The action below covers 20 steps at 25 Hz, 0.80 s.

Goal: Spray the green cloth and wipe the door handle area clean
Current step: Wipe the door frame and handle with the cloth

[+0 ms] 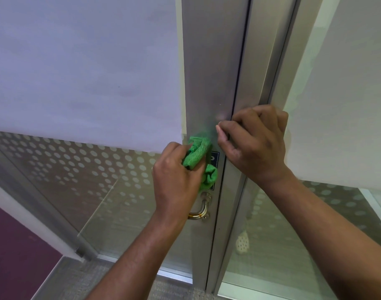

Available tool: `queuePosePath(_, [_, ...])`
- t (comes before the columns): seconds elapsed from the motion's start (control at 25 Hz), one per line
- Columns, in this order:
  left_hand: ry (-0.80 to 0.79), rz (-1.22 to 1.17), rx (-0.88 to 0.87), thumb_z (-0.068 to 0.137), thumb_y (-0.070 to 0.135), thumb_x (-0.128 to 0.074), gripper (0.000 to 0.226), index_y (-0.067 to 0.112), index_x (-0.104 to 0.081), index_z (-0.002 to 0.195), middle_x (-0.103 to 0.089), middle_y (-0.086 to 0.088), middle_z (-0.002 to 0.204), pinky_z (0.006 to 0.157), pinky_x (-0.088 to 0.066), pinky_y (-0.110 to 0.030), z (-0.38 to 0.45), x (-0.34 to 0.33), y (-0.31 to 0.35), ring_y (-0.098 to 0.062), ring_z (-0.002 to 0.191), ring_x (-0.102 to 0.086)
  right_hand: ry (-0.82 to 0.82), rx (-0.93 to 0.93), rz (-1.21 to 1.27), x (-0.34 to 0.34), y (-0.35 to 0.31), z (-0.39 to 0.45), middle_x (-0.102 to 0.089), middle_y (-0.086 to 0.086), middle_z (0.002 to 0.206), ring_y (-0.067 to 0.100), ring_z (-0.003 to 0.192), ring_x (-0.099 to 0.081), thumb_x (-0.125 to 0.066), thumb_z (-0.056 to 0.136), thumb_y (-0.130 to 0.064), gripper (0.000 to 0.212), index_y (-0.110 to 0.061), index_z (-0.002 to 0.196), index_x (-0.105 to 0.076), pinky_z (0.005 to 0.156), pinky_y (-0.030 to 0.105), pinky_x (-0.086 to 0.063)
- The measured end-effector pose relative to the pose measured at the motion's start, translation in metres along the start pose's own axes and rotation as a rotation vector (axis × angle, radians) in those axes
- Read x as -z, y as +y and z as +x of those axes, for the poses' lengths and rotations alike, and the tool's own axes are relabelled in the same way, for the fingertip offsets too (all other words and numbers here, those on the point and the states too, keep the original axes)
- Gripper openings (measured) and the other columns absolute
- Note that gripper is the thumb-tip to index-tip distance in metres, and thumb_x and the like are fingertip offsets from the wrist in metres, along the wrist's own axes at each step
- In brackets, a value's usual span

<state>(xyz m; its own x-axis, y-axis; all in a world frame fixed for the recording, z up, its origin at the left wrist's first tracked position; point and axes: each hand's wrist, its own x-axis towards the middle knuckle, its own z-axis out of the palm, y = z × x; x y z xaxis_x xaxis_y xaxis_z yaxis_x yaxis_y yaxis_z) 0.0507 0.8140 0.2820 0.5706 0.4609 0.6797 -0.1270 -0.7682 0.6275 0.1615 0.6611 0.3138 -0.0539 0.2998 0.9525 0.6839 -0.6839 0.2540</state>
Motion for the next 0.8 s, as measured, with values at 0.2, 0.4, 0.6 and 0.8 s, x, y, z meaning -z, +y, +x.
queuePosePath(0.2, [-0.175,0.064,0.116,0.080,0.019,-0.086,0.012,0.011,-0.078,0.085,-0.064,0.001,0.078,0.061,-0.050,-0.039,-0.030,-0.003,-0.022,-0.019,0.067,-0.062,0.006,-0.003,-0.010,0.000,0.000,-0.001,-0.072,0.006,0.085,0.027,0.095,-0.050,-0.080,0.099,-0.019,0.013,-0.014,0.087,-0.081,0.083,0.042,-0.034])
queuePosePath(0.4, [-0.027,0.000,-0.003,0.082,0.023,-0.084,0.017,0.014,-0.079,0.095,-0.068,0.003,0.084,0.062,-0.047,-0.023,-0.010,-0.001,-0.010,-0.011,0.070,-0.060,0.013,0.001,-0.015,-0.001,0.000,0.001,-0.072,0.006,0.085,0.027,0.095,-0.050,-0.080,0.099,-0.020,0.014,-0.013,0.087,-0.081,0.083,0.042,-0.033])
queuePosePath(0.6, [-0.064,0.005,0.032,0.081,0.021,-0.086,0.020,0.011,-0.079,0.097,-0.069,0.000,0.085,0.063,-0.051,-0.032,-0.022,-0.004,-0.019,-0.014,0.070,-0.062,0.020,0.004,-0.019,-0.002,0.000,-0.002,-0.071,0.005,0.084,0.027,0.094,-0.050,-0.080,0.098,-0.020,0.013,-0.014,0.086,-0.081,0.083,0.043,-0.033])
queuePosePath(0.8, [-0.136,0.017,0.074,0.081,0.023,-0.086,0.018,0.012,-0.079,0.093,-0.068,-0.001,0.083,0.062,-0.053,-0.042,-0.032,-0.004,-0.025,-0.020,0.071,-0.064,0.013,0.018,-0.059,-0.004,0.000,-0.002,-0.070,0.005,0.084,0.027,0.096,-0.049,-0.080,0.096,-0.021,0.013,-0.015,0.085,-0.080,0.082,0.043,-0.033])
